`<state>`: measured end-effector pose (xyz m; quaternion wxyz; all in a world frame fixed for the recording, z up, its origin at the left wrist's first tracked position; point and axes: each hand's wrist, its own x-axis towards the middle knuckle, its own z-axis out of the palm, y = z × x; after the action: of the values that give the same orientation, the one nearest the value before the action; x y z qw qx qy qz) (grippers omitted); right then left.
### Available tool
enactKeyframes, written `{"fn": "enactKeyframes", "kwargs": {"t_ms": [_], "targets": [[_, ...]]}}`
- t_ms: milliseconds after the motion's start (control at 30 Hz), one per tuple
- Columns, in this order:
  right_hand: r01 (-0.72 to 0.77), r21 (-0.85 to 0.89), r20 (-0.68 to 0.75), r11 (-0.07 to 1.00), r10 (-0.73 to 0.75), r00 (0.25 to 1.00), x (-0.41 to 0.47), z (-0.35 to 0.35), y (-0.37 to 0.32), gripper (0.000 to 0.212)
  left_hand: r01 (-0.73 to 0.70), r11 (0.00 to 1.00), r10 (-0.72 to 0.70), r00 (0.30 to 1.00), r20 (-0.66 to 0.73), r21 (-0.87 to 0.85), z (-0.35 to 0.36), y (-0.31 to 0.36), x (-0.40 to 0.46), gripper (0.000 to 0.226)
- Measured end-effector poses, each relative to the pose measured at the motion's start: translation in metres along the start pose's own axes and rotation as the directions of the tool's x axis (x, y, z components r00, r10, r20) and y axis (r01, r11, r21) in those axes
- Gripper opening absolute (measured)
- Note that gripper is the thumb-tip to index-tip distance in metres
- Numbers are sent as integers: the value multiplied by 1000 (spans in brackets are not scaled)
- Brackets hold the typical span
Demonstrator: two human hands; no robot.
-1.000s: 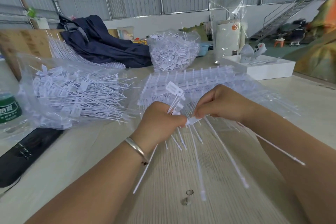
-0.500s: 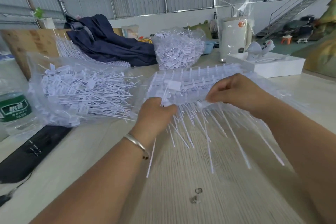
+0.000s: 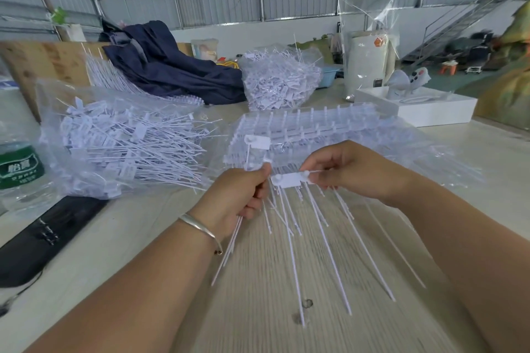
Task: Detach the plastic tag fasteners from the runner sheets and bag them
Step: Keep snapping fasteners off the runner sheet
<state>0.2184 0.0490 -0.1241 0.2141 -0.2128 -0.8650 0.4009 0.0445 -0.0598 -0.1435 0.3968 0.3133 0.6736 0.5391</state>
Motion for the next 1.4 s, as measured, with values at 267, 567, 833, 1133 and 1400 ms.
{"fn": "enactKeyframes", "kwargs": {"t_ms": [267,567,833,1133,1400], "targets": [[64,-35,-99,997,-67,993,2,3,4,14,-141,988,147,986,84,-69,8,0,-6,55],[99,-51,-118,994,-104,988,-1,-5,0,7,-136,990,137,990,-13,39,0,0,-1,16],[72,-235,-145,969,-108,983,-1,-11,3,8,-89,991,82,994,78,99,-7,4,-7,20],[110,89,-34,990,-107,994,-5,-14,-7,32,26,946,115,905,409,-323,3,6,-16,14],[195,64,-71,979,-190,979,-6,3,-24,66,28,910,178,875,449,-415,18,4,-21,14]]}}
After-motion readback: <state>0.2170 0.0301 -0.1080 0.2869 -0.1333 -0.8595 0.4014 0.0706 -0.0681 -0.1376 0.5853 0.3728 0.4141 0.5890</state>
